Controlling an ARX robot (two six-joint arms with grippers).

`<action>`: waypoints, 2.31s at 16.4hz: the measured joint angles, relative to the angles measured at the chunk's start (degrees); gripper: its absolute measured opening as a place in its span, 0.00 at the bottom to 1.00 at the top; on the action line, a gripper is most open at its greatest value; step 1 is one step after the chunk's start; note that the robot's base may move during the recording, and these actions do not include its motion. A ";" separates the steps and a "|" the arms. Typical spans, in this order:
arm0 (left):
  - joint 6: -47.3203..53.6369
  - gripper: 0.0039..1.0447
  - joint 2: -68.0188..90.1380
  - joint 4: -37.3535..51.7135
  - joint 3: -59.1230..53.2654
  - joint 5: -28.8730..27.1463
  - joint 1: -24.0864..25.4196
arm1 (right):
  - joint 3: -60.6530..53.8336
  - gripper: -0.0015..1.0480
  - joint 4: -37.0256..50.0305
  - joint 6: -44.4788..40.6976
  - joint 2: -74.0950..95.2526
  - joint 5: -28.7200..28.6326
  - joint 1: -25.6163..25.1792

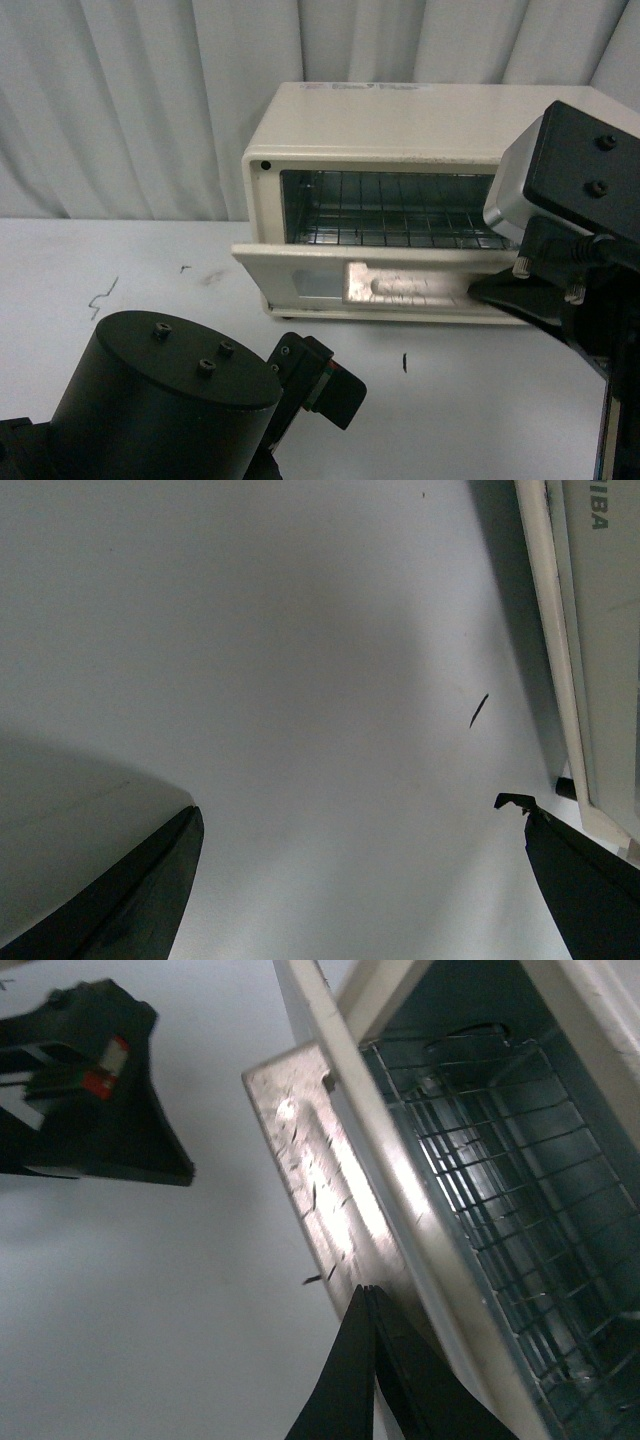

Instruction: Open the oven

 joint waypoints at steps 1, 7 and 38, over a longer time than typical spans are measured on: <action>0.00 0.94 0.00 0.00 0.00 0.00 0.00 | 0.00 0.02 -0.83 0.70 -0.79 -0.13 0.48; 0.66 0.94 0.00 0.00 -0.07 0.17 -0.20 | 2.01 0.02 -3.13 2.05 -4.90 -0.55 0.74; 0.66 0.94 0.00 -0.02 -0.07 0.26 -0.22 | -25.77 0.02 22.60 48.41 -38.38 25.81 -14.95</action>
